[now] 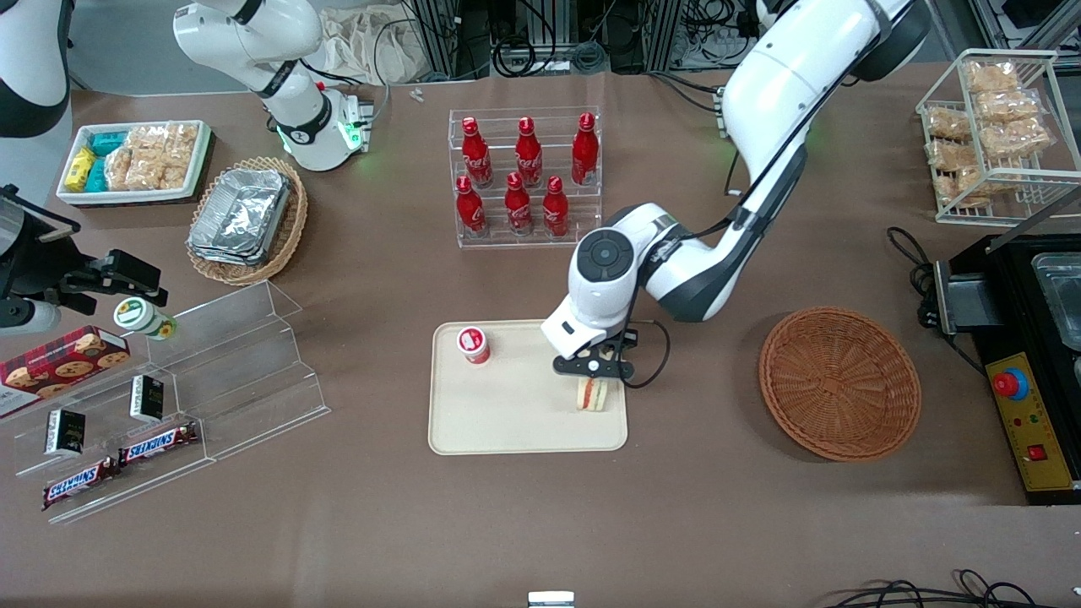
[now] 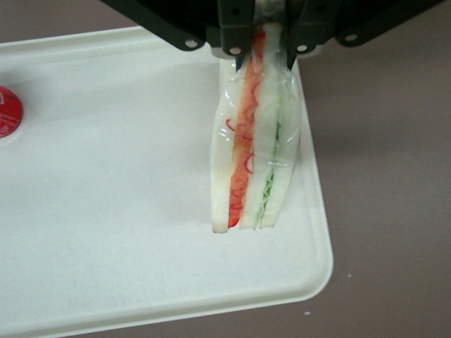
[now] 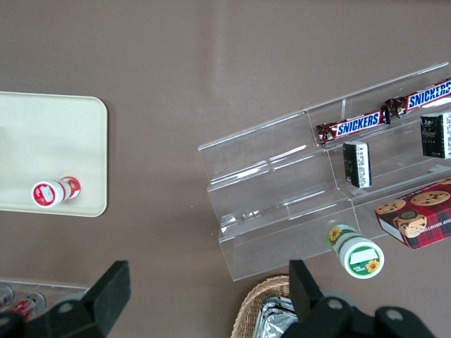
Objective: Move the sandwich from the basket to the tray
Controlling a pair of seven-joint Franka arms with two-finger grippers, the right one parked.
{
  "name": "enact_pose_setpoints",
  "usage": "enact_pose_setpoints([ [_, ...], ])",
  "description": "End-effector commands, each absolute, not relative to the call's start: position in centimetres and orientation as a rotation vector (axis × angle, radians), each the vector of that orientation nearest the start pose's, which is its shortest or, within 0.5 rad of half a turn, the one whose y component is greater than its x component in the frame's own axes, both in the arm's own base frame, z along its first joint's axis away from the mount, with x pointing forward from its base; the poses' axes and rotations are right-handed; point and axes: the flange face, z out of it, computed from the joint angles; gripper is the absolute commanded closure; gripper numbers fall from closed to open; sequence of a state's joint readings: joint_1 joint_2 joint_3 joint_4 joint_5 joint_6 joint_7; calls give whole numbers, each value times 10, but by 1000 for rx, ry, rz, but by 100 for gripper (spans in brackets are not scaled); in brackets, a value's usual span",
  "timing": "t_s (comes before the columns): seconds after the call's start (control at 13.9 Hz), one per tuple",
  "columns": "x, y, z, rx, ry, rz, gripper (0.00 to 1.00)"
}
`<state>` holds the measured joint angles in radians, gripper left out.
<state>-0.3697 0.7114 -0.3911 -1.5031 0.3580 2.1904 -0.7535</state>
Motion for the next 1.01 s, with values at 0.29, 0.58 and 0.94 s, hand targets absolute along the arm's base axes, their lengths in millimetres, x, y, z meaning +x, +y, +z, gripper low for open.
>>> enact_pose_setpoints([
  [0.29, 569, -447, 250, -3087, 172, -126, 0],
  [0.58, 574, -446, 277, -3085, 141, -185, 0],
  [0.94, 575, -408, 427, -3103, -7, -266, 0],
])
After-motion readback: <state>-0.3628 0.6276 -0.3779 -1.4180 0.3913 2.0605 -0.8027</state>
